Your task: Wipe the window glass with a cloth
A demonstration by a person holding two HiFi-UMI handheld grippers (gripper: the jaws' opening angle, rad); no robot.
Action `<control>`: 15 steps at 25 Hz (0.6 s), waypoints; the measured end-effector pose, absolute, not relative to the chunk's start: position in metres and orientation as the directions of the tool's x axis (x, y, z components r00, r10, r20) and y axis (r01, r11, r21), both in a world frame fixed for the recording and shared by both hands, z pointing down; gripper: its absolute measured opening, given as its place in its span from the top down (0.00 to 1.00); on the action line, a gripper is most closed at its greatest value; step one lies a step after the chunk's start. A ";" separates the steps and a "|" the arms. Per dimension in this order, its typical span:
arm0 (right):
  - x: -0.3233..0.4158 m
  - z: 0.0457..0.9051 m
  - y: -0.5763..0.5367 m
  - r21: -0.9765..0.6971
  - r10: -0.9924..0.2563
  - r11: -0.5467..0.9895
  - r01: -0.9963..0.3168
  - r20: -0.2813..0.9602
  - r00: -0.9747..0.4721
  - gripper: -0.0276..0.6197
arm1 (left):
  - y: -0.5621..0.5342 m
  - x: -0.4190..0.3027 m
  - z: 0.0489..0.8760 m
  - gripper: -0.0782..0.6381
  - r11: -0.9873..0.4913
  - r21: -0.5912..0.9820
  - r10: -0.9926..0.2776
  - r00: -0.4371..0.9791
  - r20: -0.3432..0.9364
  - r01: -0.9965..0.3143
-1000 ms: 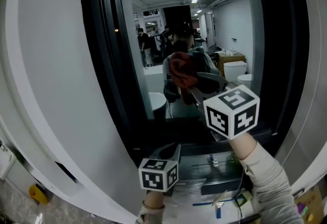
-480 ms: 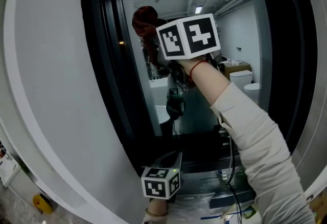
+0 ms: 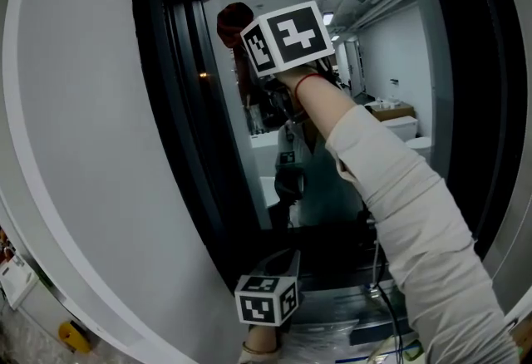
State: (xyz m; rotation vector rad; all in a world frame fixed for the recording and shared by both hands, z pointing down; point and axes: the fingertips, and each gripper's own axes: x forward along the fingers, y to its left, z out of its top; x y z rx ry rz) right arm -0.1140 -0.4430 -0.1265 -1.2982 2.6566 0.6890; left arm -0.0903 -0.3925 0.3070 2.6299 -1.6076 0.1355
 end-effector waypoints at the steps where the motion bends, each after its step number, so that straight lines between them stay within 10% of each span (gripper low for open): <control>1: -0.113 -0.127 -0.444 0.354 -0.722 0.531 -0.770 -0.288 -0.630 0.88 | -0.394 -0.090 0.306 0.88 -0.458 0.001 -0.884 0.456 0.104 -0.889; 15: -0.013 -0.134 -0.449 0.283 -0.768 0.491 -0.824 -0.306 -0.563 0.88 | -0.404 -0.049 0.310 0.88 -0.546 0.016 -0.832 0.544 0.109 -0.838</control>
